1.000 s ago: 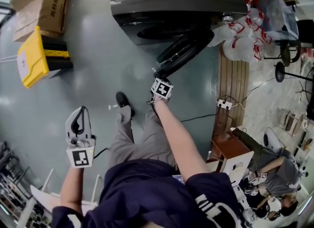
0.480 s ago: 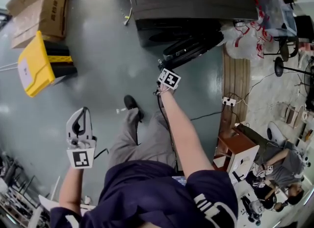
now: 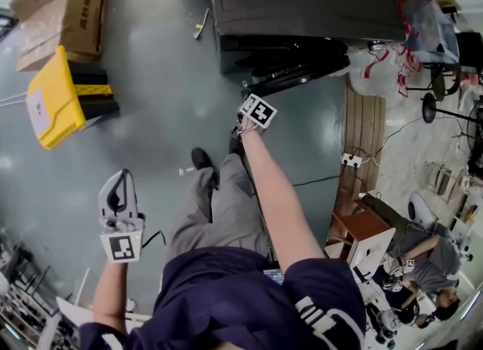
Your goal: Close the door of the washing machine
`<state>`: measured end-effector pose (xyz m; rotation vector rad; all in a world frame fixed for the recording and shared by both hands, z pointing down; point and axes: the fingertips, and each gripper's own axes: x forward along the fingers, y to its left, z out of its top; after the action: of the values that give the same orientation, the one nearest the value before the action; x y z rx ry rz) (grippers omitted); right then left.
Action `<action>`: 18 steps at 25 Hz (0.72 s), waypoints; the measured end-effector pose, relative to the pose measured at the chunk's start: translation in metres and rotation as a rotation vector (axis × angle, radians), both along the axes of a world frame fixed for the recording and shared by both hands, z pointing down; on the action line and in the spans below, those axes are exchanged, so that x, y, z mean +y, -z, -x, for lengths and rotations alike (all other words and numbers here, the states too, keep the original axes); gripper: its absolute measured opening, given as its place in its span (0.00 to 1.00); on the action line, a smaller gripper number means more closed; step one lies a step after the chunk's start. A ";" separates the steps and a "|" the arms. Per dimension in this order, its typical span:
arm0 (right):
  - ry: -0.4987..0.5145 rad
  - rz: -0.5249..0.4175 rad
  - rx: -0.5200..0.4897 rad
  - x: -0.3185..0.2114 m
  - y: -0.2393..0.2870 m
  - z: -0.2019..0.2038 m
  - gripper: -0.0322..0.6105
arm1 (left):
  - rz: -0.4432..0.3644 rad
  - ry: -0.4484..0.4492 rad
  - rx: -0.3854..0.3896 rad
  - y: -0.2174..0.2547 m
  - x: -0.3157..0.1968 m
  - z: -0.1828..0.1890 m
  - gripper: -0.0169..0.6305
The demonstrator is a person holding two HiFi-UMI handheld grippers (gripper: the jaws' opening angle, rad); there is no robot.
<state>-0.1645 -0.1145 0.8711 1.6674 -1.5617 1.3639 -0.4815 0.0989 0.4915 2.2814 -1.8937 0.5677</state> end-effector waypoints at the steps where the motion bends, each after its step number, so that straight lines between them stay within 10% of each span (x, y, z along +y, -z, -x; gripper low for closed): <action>1: -0.003 -0.001 -0.010 -0.004 -0.001 0.004 0.32 | 0.001 0.016 0.003 0.001 -0.001 0.001 0.07; 18: -0.075 0.015 -0.019 -0.060 0.001 0.030 0.34 | 0.029 0.101 -0.002 -0.001 -0.026 0.010 0.07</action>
<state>-0.1943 -0.1745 0.8696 1.7243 -1.5102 1.4294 -0.4918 0.0732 0.4928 2.1539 -1.9749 0.5809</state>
